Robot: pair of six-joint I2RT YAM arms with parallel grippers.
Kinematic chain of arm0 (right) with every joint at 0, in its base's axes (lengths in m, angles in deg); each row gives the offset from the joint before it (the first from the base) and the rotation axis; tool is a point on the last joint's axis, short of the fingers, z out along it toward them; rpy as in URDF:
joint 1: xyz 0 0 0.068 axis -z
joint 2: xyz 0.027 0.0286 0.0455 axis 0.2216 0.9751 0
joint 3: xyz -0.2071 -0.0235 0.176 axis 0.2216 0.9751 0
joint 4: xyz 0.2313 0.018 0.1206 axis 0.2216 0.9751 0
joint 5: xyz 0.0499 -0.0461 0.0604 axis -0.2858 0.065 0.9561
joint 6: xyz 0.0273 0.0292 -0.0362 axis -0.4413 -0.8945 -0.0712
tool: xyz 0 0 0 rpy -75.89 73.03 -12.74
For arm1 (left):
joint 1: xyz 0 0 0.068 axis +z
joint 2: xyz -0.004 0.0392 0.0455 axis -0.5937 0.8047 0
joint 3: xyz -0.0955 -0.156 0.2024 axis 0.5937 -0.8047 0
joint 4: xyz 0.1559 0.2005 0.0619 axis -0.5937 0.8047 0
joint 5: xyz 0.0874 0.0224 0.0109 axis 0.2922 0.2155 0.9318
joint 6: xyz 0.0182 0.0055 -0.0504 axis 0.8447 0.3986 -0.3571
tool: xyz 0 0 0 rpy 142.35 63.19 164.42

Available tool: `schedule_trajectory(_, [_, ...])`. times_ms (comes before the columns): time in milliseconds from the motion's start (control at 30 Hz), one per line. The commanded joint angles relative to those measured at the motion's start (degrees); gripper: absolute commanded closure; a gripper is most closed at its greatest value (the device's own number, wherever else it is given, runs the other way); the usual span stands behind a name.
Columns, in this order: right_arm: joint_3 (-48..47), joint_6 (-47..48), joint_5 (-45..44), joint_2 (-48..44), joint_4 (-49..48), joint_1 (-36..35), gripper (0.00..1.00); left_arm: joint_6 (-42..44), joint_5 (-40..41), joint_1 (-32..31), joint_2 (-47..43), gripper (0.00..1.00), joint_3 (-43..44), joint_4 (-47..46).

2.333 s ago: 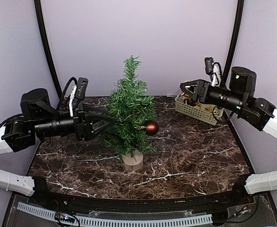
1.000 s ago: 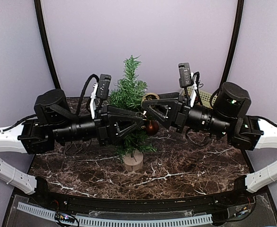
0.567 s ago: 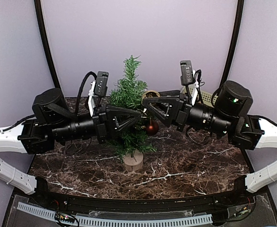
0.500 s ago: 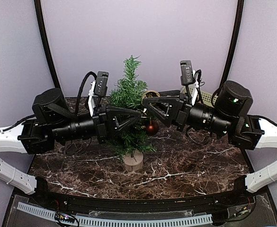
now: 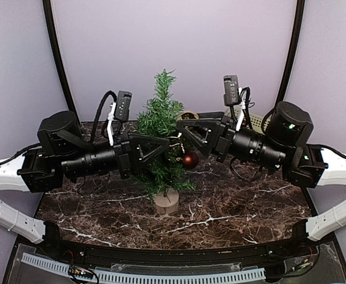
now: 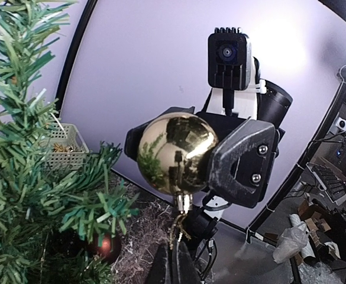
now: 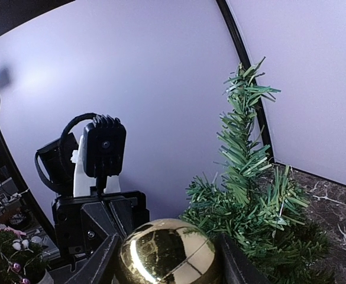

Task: Decorate the small christmas tree
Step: Hang the ornament ball on the branch.

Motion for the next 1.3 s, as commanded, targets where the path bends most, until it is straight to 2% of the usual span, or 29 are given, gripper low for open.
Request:
schedule_trajectory(0, [-2.49,1.92,-3.41,1.9,-3.19,-0.91,0.52,0.47,3.69,0.57,-3.41,1.0,-0.58,3.59])
schedule_trajectory(533, [-2.61,2.69,-6.33,2.0,-6.13,-1.33,0.52,2.14,-1.38,2.95,-0.64,1.0,3.46,5.54])
schedule_trajectory(1267, [-3.37,4.1,-10.98,3.51,-6.49,-1.32,0.52,2.98,-1.83,5.01,0.5,1.0,4.35,4.2])
